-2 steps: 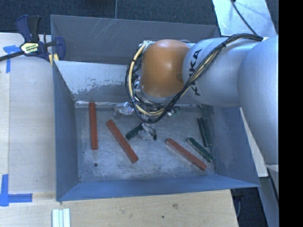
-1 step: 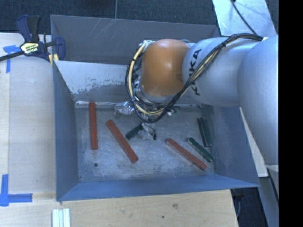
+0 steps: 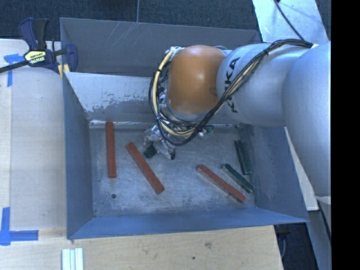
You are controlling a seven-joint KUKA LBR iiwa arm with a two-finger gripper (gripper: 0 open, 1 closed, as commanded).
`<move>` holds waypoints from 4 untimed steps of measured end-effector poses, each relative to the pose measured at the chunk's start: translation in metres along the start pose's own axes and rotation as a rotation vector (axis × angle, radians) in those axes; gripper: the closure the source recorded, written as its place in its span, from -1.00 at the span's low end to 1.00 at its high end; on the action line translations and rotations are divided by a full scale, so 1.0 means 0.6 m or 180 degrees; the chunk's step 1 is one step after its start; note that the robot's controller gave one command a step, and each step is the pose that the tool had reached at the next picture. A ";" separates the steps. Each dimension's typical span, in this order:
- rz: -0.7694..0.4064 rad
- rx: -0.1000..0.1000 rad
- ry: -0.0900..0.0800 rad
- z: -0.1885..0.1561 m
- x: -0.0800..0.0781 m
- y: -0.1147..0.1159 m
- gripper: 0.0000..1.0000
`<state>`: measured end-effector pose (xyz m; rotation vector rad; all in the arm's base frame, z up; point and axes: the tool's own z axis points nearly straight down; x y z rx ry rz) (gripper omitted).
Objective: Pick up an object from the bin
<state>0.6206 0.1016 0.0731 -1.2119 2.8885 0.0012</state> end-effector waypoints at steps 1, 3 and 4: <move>0.0010 -0.0002 0.0009 -0.013 -0.001 -0.002 1.00; 0.0035 0.0011 -0.0001 -0.128 -0.007 -0.007 1.00; 0.0048 0.0001 0.0010 -0.143 -0.009 -0.008 1.00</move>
Offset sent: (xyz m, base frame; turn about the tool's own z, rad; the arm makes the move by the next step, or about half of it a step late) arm 0.0001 -0.0001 0.0065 0.0000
